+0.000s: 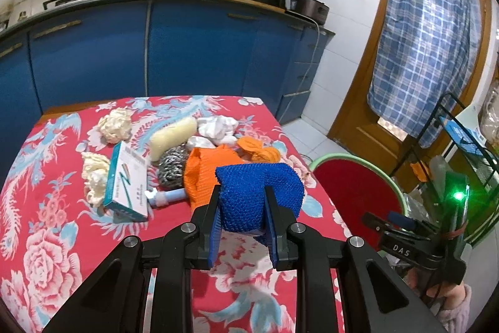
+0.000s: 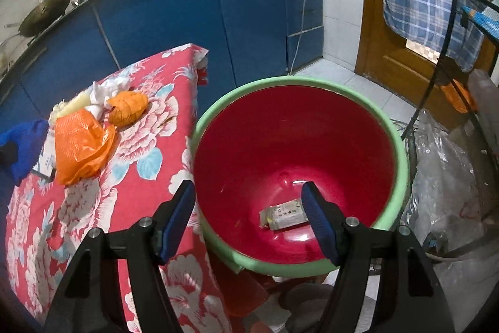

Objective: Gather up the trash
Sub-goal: 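Carry the blue cloth over the bucket and open the left gripper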

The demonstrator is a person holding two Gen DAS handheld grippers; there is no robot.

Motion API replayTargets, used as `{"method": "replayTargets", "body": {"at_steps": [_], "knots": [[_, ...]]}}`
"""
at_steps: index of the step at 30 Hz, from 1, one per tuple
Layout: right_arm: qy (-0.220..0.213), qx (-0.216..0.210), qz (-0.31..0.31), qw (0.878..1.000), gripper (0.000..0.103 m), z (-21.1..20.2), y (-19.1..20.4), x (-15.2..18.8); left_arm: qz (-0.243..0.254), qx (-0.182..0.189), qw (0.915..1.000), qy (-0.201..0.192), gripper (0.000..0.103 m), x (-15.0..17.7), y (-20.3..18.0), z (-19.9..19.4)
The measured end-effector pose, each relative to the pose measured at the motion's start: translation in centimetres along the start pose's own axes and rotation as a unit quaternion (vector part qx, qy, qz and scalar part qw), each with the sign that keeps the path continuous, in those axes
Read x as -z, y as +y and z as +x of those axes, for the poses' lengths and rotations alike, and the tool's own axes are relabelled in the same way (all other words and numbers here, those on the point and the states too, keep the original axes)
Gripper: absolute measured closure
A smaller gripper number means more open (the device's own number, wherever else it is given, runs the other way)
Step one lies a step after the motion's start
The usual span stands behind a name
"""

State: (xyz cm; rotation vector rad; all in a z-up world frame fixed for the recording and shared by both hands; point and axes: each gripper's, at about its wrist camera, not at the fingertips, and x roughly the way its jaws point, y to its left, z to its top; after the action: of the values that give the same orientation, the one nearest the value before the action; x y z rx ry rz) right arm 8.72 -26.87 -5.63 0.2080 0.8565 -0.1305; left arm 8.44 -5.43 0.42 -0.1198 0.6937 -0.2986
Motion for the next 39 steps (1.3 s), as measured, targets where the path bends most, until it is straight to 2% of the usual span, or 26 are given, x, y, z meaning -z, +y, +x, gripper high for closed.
{"method": "replayTargets", "body": {"at_steps": [11, 23, 27, 29, 32, 39], "knots": [[-0.014, -0.004, 0.03, 0.999, 0.029, -2.0, -2.2, -0.1, 0.042, 0.036, 0.9983, 0.016, 0.079, -0.5, -4.4, 1.9], [-0.042, 0.007, 0.072, 0.997, 0.026, -4.7, -5.9, 0.4, 0.101, 0.089, 0.9892, 0.057, 0.078, -0.4, -11.4, 7.0], [-0.045, 0.016, 0.085, 0.995, 0.025, -5.1, -7.2, 0.9, 0.113, 0.098, 0.9864, 0.067, 0.075, -0.2, -13.2, 8.7], [-0.045, 0.019, 0.091, 0.995, 0.025, -5.1, -7.9, 1.0, 0.115, 0.099, 0.9856, 0.075, 0.064, -0.1, -13.9, 9.5], [-0.044, 0.02, 0.104, 0.993, 0.022, -5.1, -8.9, 1.4, 0.114, 0.1, 0.9852, 0.08, 0.053, -0.1, -14.4, 10.1], [-0.042, 0.017, 0.113, 0.993, 0.022, -5.0, -9.7, 1.6, 0.111, 0.088, 0.986, 0.087, 0.052, 0.2, -14.6, 10.7]]}}
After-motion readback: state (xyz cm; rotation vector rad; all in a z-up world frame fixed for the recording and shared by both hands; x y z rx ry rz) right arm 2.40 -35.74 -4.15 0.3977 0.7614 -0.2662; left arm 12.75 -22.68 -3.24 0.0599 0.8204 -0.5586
